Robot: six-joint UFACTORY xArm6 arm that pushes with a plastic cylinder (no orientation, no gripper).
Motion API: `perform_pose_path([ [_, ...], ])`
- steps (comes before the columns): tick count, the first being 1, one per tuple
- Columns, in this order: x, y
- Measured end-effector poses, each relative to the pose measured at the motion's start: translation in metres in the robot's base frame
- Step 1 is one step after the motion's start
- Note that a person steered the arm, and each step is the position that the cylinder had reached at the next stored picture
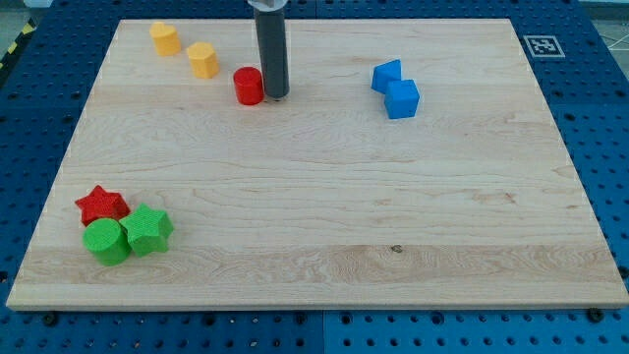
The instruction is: Move your arm towards center right
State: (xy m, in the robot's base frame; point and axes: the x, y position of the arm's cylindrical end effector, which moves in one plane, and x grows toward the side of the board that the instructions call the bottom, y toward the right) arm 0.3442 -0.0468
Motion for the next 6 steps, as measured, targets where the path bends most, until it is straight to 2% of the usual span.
perform_pose_path([
  [1, 0.000, 0.052],
  [3, 0.075, 0.120],
  [4, 0.084, 0.190],
  [5, 0.067, 0.229],
  [6, 0.040, 0.230],
])
